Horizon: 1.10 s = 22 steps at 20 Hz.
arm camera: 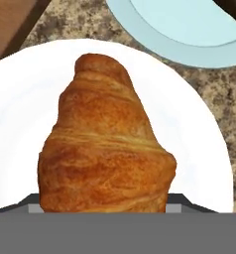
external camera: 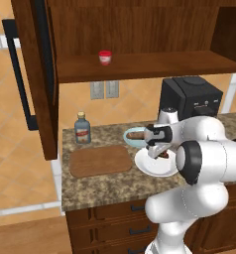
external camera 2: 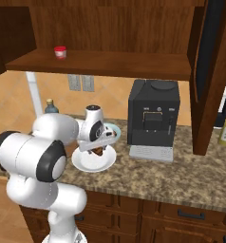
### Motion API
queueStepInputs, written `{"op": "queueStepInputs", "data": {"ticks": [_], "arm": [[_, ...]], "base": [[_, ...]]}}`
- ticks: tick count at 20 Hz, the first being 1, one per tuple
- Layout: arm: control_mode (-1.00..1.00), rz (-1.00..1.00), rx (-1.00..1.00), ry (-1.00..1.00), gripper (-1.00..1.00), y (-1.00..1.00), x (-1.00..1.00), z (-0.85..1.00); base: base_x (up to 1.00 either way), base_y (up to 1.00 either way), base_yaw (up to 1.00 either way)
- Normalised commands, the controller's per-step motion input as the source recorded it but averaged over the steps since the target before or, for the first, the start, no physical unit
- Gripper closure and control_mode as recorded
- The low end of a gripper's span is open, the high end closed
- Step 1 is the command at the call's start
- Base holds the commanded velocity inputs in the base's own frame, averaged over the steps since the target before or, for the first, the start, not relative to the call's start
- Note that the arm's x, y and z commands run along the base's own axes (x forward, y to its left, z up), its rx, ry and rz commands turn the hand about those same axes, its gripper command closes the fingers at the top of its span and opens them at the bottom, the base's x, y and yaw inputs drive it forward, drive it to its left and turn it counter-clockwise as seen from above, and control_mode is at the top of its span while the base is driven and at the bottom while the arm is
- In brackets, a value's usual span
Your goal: From the different types of pastries on the counter, select a croissant and place it on the cutting board. Then retrieve a jar of jam from the cabinet and place it alongside the croissant on the cutting board.
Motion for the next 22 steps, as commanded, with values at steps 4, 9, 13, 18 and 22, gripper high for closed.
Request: {"op": "queueStepInputs", "data": {"ticks": [4, 9, 13, 18, 22], "arm": [[-1.0, 0.0, -0.12, -0.03, 1.0, 0.89, 0.0, 0.0], [-1.0, 0.0, -0.16, 0.0, 1.0, 1.0, 0.17, 0.0], [-1.0, -0.08, -0.06, 0.0, 1.0, 0.74, 0.56, 0.0], [-1.0, -0.08, 0.0, 0.02, 1.0, 0.3, 0.77, -0.12], [-1.0, -0.08, 0.0, 0.0, 1.0, 0.31, 0.83, -0.5]], "base": [[0.0, 0.0, 0.0], [0.0, 0.0, 0.0], [0.0, 0.0, 0.0], [0.0, 0.0, 0.0], [0.0, 0.0, 0.0]]}}
